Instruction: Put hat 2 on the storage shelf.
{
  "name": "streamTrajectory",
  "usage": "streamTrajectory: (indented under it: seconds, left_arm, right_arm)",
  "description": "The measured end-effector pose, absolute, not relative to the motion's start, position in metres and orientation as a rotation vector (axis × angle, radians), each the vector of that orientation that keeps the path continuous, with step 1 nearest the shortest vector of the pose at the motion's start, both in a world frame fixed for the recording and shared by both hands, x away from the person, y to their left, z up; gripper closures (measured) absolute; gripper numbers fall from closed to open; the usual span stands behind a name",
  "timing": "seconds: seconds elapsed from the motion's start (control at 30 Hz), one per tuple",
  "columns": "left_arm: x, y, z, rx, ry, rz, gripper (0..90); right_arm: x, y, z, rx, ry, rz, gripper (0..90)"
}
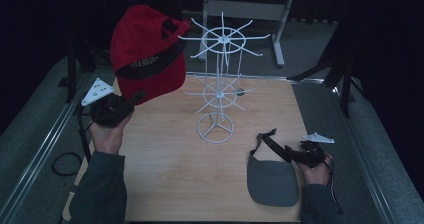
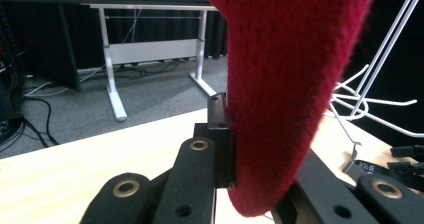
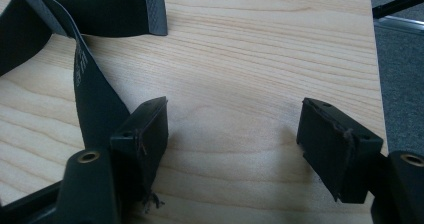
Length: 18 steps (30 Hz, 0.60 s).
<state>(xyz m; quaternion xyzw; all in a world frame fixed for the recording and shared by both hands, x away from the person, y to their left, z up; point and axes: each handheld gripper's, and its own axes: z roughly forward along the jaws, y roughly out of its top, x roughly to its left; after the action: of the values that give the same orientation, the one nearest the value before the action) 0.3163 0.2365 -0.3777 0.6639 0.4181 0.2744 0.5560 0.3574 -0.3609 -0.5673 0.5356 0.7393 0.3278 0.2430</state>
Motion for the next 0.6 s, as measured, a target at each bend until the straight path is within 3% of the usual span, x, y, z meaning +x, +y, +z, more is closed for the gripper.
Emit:
streamTrajectory:
  seconds: [0.6]
  left_arm:
    - [0.3142, 0.2391, -0.3713, 1.503, 0.993, 0.656, 85.9]
  right_arm:
    - [0.3573, -0.3608, -0.5673, 1.464, 2.02, 0.896, 28.4]
